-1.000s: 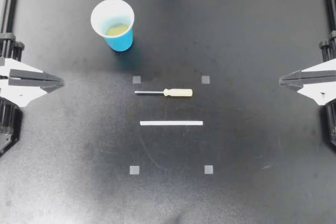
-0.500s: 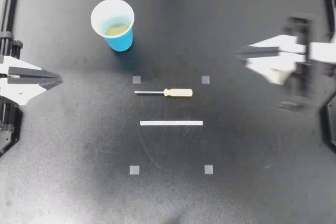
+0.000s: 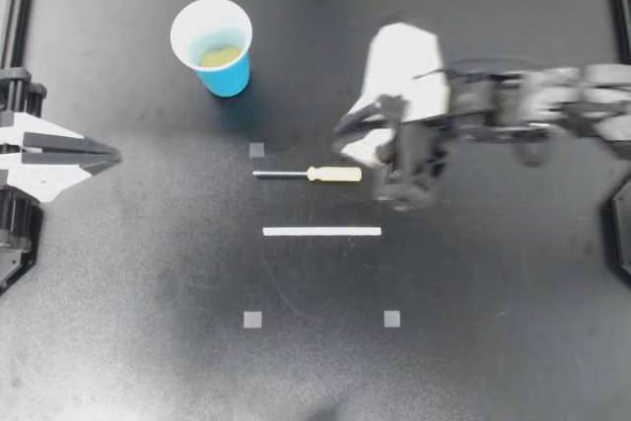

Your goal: Pick up the screwdriver with the right arm, hand it over to the left arm then place it into the cup.

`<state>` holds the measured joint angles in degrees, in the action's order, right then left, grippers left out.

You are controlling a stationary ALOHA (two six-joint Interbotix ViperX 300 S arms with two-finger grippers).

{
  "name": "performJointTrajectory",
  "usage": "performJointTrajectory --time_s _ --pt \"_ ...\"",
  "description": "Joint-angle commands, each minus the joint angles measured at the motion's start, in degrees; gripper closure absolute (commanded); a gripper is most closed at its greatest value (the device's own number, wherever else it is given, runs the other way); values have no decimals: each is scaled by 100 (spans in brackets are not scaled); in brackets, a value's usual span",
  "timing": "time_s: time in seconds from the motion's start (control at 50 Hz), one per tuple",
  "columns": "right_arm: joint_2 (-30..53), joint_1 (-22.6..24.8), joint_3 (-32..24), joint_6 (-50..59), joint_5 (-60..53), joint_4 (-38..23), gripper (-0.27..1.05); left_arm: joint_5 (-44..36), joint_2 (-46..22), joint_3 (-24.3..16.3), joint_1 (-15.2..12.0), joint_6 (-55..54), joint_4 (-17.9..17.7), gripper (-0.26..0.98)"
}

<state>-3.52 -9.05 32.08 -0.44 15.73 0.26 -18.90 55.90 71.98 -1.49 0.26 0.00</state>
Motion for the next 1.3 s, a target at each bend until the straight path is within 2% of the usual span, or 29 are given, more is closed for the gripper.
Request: performJointTrajectory --time_s 0.0,0.08,0.5,1.14,1.28 --pt "281 -35 -369 -9 185 -53 18 -62 -44 -53 -9 -9 18 60" --pt "589 -35 -554 -9 352 -114 14 -62 -26 -26 -9 -18 9 60" --pt "1793 -35 -1494 -105 1380 -343 14 -62 9 88 -9 -35 9 60" --pt "2364 -35 -1521 -387 1301 -343 15 -62 53 149 -9 -26 9 60" --pt "2435 -35 -1512 -387 1310 -352 21 -62 53 158 -9 -26 18 60"
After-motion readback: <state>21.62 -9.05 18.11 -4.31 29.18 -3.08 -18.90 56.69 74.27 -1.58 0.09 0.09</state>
